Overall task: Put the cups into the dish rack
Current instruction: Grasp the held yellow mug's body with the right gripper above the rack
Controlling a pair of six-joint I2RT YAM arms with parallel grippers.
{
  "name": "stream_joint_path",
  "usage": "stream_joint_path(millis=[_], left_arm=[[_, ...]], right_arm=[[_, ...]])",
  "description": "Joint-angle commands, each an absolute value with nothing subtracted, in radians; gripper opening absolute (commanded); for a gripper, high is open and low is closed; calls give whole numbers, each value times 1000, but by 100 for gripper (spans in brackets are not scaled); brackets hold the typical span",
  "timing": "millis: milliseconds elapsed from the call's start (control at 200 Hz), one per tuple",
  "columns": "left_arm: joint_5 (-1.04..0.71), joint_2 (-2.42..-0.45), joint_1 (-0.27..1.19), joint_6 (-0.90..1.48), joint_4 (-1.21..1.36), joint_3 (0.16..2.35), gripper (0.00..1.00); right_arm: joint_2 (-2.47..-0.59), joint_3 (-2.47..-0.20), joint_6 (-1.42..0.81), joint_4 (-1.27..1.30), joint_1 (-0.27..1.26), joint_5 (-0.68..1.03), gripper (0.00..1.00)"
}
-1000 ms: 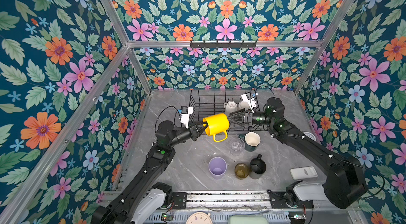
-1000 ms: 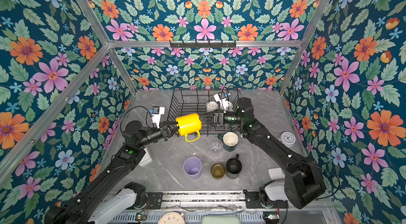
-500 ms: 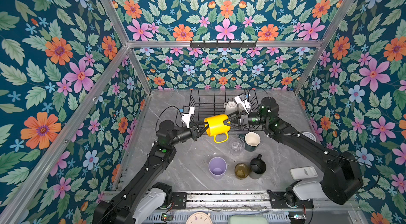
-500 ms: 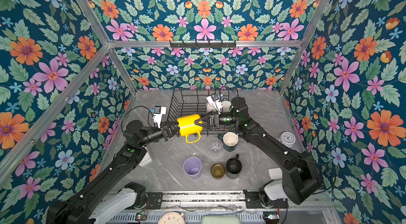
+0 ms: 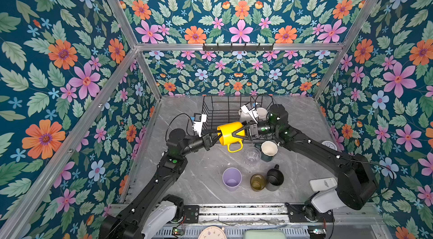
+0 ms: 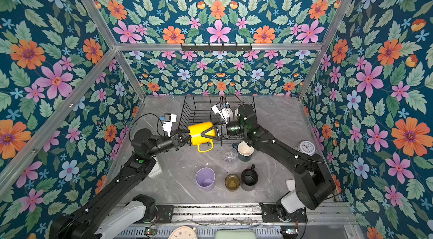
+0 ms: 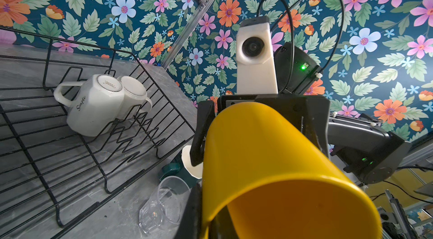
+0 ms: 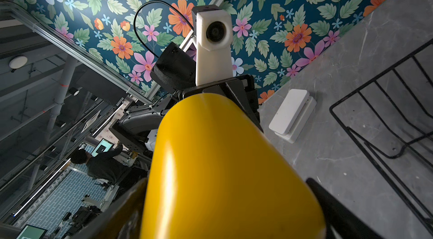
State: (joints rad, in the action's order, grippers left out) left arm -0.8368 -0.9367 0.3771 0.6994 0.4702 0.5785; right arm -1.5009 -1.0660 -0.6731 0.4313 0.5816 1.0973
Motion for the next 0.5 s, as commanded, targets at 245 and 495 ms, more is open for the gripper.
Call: stream_joint_path(millis=[245, 495], left_arm=[[-869, -927, 379, 706, 567, 581, 0], [-867, -927, 378, 712, 566, 581, 0]], right_arm=[[-1531, -1076, -693, 451, 595, 1075, 87], [-1537, -1080, -689, 444, 596, 1081, 66]])
